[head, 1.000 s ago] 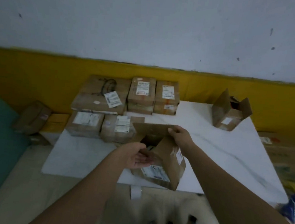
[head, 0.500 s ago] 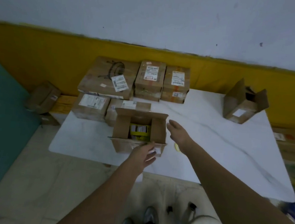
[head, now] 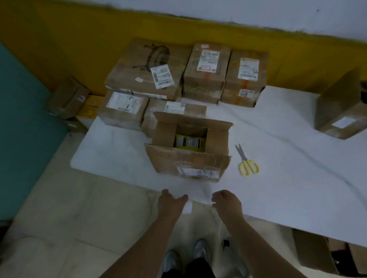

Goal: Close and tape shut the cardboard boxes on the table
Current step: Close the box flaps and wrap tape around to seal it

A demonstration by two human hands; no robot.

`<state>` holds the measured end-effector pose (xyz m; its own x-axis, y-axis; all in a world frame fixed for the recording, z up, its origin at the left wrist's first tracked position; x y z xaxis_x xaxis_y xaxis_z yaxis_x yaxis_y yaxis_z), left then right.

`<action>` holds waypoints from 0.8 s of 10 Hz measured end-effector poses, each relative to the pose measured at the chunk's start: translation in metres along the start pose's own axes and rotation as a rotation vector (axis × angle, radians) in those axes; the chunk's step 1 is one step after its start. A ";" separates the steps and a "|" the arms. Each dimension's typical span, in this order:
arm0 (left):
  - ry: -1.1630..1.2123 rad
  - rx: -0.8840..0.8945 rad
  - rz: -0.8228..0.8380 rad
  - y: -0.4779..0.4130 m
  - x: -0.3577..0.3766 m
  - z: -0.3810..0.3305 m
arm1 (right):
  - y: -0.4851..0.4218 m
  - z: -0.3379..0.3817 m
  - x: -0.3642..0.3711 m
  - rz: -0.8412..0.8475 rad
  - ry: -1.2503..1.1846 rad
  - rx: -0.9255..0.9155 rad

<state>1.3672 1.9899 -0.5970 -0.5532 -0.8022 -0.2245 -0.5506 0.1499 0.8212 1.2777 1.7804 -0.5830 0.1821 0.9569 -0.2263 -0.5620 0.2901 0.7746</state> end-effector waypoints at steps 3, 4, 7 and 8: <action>0.310 0.105 -0.273 -0.013 0.006 0.003 | -0.022 -0.017 0.021 -0.007 -0.099 0.007; 0.353 0.133 -0.236 -0.016 0.014 0.011 | -0.023 -0.025 0.026 0.015 -0.148 0.036; 0.139 -0.117 0.079 -0.025 0.028 0.026 | -0.023 -0.008 0.030 0.097 0.077 0.067; 0.063 -0.165 0.209 -0.021 0.031 0.022 | -0.020 -0.021 0.031 0.119 -0.094 0.136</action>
<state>1.3478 1.9744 -0.6328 -0.6013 -0.7989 -0.0123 -0.3162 0.2237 0.9219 1.2772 1.8046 -0.6178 0.1990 0.9770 -0.0766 -0.4708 0.1639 0.8669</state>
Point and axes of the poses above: each hand's wrist, its own y-axis away from the middle knuckle, its own x-axis out of the palm, z = x × y, the point moved 10 cm from there along -y, towards the middle knuckle, and after that the axes turned 14 degrees about z, right-handed, at the moved point
